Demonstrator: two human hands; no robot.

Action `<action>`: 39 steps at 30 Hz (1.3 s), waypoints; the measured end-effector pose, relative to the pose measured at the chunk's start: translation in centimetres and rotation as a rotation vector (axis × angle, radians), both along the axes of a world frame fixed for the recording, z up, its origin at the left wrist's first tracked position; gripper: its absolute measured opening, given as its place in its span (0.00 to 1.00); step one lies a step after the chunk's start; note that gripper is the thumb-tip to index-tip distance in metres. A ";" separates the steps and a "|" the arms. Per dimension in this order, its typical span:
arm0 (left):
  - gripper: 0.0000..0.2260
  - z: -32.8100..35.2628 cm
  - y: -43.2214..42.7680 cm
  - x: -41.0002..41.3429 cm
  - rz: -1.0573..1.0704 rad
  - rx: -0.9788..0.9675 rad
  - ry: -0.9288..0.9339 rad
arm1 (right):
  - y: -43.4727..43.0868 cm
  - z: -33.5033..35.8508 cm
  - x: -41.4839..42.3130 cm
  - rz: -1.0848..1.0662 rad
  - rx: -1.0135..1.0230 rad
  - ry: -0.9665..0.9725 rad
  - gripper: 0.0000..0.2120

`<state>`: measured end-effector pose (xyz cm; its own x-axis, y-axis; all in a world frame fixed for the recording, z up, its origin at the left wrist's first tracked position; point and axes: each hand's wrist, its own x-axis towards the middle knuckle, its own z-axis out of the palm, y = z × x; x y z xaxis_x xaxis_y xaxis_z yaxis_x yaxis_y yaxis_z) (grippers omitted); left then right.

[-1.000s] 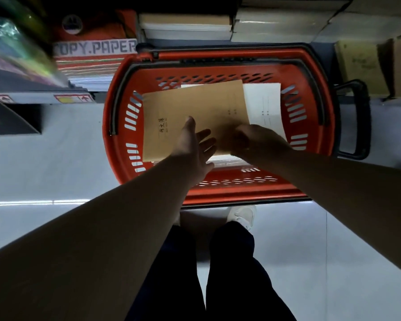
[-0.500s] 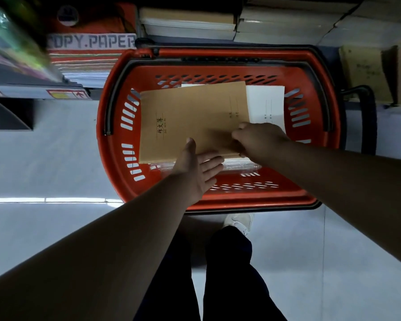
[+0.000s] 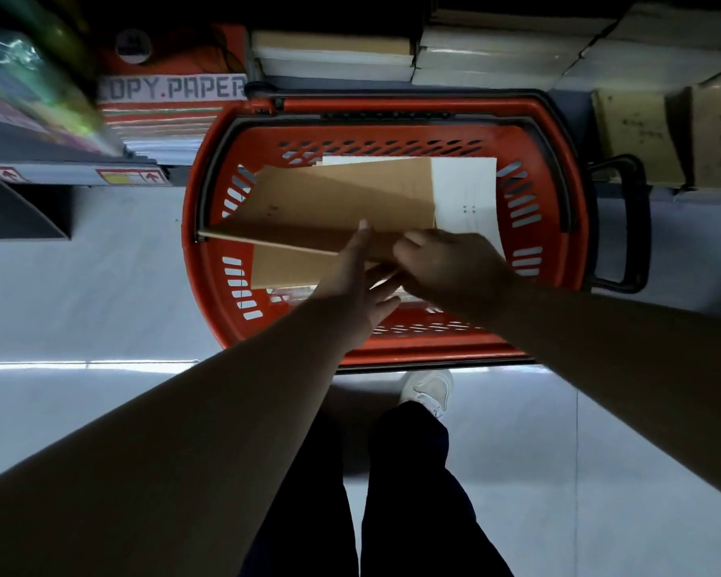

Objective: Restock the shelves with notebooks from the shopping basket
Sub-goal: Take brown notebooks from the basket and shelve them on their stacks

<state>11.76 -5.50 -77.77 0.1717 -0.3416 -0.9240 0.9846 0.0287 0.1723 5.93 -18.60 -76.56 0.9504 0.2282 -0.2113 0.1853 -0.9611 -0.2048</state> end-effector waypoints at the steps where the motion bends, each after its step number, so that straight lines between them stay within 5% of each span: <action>1: 0.18 0.7 -0.1 0.2 -0.003 -0.016 -0.011 | 0.5 0.9 -0.3 -0.004 0.052 -0.026 0.08; 4: 0.09 2.7 -0.5 0.9 -0.103 0.073 -0.080 | 1.3 2.8 -0.3 -0.040 0.162 -0.012 0.09; 9: 0.14 6.7 -0.3 1.4 -0.057 0.049 -0.136 | 0.0 5.6 0.8 -0.398 0.336 0.210 0.14; 17: 0.07 12.8 -0.8 0.6 -0.143 0.128 -0.179 | -5.0 11.2 -0.6 -0.845 0.338 0.313 0.24; 24: 0.09 19.8 -1.0 2.0 -0.187 0.177 -0.218 | -5.1 16.8 -1.1 -1.128 0.605 0.363 0.23; 39: 0.04 36.6 -0.1 4.0 -0.264 0.084 -0.360 | -3.9 31.7 -3.6 -1.391 0.856 0.024 0.13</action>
